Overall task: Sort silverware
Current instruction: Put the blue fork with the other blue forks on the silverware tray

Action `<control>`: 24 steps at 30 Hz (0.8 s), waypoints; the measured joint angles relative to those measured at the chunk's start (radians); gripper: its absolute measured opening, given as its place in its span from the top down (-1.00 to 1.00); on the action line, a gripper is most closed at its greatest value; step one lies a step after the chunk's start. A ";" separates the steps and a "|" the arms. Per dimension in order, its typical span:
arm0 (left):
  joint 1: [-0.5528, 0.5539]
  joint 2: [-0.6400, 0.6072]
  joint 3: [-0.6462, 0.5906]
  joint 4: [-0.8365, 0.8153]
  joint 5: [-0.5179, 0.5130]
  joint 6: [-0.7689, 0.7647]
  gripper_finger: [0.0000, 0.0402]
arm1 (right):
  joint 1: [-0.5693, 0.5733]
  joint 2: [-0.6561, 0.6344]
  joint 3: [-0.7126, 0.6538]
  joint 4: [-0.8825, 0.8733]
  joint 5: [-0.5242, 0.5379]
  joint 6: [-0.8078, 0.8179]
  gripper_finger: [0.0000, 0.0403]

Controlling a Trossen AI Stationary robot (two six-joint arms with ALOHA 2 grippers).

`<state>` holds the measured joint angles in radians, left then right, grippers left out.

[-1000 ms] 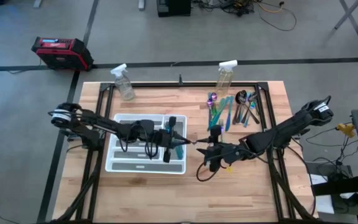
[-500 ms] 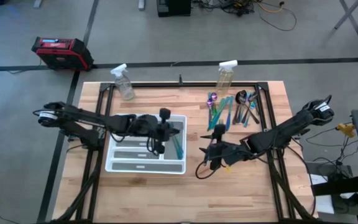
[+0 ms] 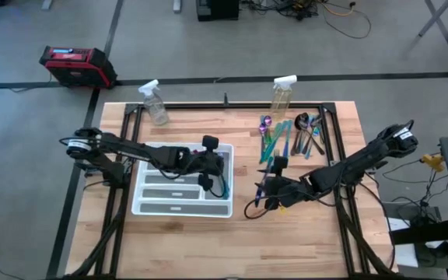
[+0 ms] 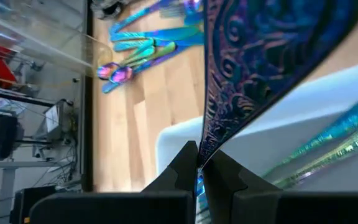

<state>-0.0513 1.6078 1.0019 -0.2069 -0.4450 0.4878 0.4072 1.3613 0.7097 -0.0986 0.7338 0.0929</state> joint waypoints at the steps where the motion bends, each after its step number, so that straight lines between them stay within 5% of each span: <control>1: 0.000 0.010 0.000 -0.007 0.000 0.002 1.00 | 0.000 0.000 -0.009 0.002 0.000 0.017 -0.08; 24: -0.116 0.128 -0.002 -0.108 -0.219 0.108 1.00 | 0.000 0.000 -0.058 0.007 0.054 0.132 -0.04</control>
<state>-0.1676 1.7354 1.0000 -0.3153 -0.6640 0.5961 0.4072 1.3613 0.6513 -0.0917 0.7879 0.2248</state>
